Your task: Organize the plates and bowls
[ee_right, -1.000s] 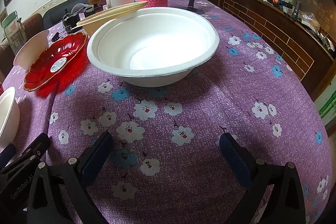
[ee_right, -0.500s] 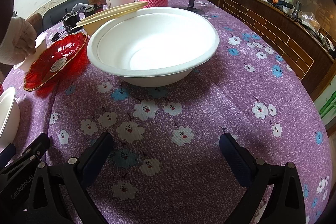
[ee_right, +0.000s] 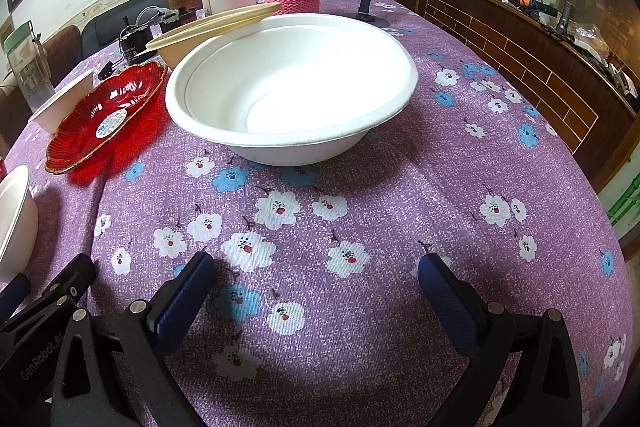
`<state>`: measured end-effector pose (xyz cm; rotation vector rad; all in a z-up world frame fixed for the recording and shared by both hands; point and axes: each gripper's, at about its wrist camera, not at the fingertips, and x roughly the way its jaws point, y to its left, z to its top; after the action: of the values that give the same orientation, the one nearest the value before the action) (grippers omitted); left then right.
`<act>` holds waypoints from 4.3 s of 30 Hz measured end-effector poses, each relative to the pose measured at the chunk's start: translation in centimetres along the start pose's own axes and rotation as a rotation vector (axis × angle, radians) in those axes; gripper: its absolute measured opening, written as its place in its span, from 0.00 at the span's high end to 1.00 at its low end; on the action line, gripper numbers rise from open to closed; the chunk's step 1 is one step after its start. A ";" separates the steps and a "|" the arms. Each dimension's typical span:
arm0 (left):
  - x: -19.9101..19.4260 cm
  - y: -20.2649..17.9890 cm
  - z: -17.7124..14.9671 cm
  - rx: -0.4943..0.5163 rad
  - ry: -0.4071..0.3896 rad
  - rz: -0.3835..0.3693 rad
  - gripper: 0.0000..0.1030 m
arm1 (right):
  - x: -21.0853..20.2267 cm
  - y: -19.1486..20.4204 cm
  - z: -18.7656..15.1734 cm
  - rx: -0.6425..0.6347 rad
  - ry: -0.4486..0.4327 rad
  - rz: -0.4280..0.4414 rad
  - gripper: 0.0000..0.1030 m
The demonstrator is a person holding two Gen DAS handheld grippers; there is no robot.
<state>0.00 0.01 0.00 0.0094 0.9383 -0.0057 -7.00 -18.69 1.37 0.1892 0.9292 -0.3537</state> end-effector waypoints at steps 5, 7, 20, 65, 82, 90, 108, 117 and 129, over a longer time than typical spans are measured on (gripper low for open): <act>0.0 0.0 0.0 0.000 0.000 0.000 0.00 | 0.0 0.0 0.0 0.000 0.000 0.000 0.01; 0.0 0.0 0.0 0.000 0.000 0.000 0.00 | 0.0 0.0 0.0 0.000 0.000 0.000 0.01; -1.4 0.3 -1.7 0.043 0.032 -0.021 0.00 | 0.0 0.0 0.0 0.000 0.000 0.000 0.01; -16.7 7.9 -4.0 -0.003 -0.281 -0.057 0.00 | -14.5 1.3 -3.3 -0.069 -0.434 0.030 0.01; -16.4 15.6 -3.5 -0.095 -0.273 0.075 0.00 | -15.5 11.4 -3.8 -0.273 -0.356 0.263 0.00; -15.8 19.4 -3.5 -0.151 -0.244 0.087 0.00 | -15.1 14.9 -4.1 -0.310 -0.308 0.318 0.00; -13.5 29.7 -0.3 -0.326 -0.209 0.100 0.00 | -12.2 24.0 2.3 -0.374 -0.170 0.504 0.00; -7.6 34.5 3.7 -0.433 -0.096 0.011 0.00 | -5.0 31.9 7.2 -0.458 0.039 0.550 0.13; 0.8 33.6 4.6 -0.441 0.107 -0.099 0.43 | 1.6 37.7 6.4 -0.592 0.243 0.520 0.43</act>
<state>4.48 33.55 2.22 -0.4482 1.0302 0.1106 12.90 13.91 4.17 -0.0771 1.1436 0.4361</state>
